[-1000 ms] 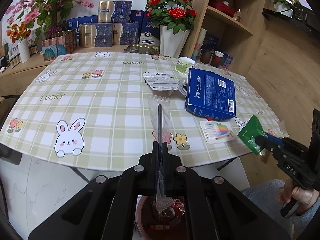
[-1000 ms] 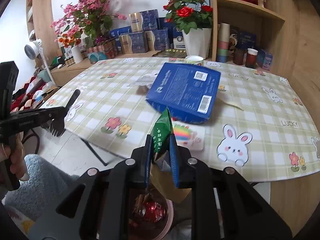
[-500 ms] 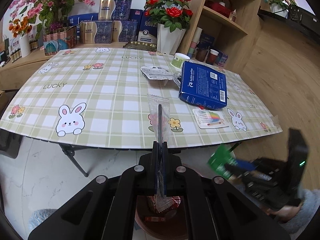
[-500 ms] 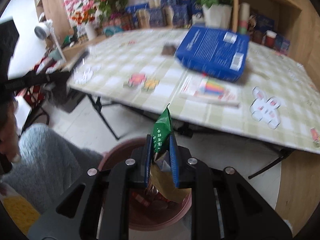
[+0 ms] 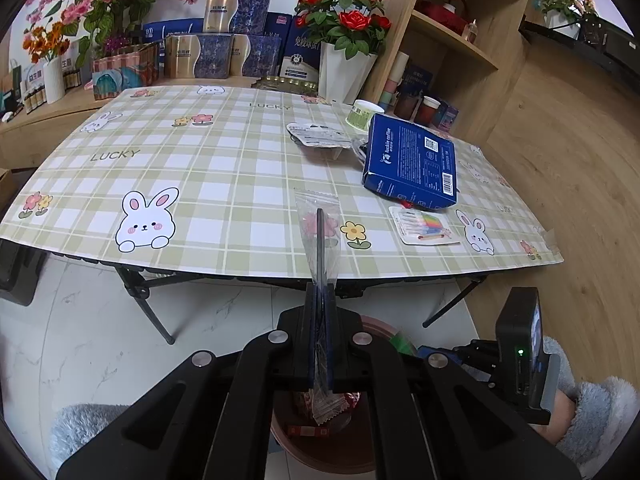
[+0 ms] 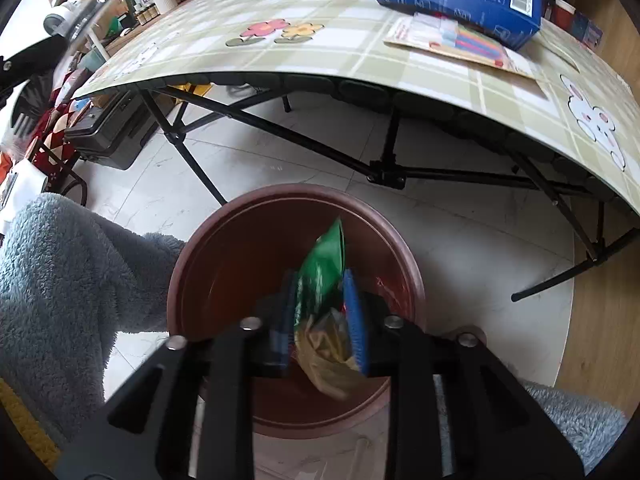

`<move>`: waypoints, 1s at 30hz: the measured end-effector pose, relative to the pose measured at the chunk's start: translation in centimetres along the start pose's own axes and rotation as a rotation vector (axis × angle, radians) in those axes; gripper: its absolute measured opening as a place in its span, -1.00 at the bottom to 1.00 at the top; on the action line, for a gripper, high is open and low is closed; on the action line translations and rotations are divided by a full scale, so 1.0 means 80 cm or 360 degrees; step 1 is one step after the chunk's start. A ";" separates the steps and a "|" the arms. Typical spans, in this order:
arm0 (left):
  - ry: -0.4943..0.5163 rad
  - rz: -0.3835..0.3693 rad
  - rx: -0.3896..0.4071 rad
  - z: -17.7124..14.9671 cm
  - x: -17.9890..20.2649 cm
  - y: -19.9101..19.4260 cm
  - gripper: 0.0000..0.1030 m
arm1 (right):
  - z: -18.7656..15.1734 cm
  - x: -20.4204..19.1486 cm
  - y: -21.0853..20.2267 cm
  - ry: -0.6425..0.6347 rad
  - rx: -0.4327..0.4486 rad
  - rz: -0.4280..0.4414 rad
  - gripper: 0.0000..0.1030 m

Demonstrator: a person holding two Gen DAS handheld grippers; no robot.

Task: Collect trash
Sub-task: 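Drop the green packet into the brown bin with the right gripper while the left carries the fork, then lower the fork into the brown bin and open the left gripper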

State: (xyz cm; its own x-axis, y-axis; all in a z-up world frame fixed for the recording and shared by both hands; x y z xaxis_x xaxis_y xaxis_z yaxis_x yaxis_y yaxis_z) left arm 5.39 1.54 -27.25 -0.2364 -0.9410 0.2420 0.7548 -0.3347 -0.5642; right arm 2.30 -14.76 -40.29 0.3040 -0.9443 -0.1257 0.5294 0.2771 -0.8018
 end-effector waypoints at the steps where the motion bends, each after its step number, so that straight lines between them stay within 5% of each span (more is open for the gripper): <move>1: -0.0004 0.0000 -0.0001 0.000 0.000 0.000 -0.93 | 0.005 0.001 -0.002 0.0000 0.0022 0.0000 -0.26; 11: 0.0010 -0.0051 -0.0051 -0.015 0.011 0.009 -0.93 | 0.069 0.024 -0.078 0.0081 0.0421 -0.0087 0.83; 21: 0.0108 -0.0065 -0.0132 -0.050 0.023 0.027 -0.93 | 0.102 0.067 -0.123 0.0202 0.0606 -0.0314 0.89; 30: 0.0195 -0.0076 -0.0186 -0.083 0.027 0.042 -0.93 | 0.102 0.068 -0.125 0.0183 0.0628 -0.0276 0.89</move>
State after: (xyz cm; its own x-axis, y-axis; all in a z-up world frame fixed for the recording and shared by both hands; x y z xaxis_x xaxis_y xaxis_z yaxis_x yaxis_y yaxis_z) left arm 3.36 -1.91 -33.87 -0.3486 -0.9204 0.1768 0.6661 -0.3760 -0.6442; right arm 5.11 -21.24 -28.20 0.1059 -0.9902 -0.0910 0.8334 0.1382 -0.5350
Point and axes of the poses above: each gripper's, at about its wrist camera, not at the fingertips, and y roughly the way its jaws point, x to its right, z to its top, the point moved 10 cm from there along y, roughly the way its jaws point, and after that the axes turned 10 degrees about x, right-handed, at the moved point
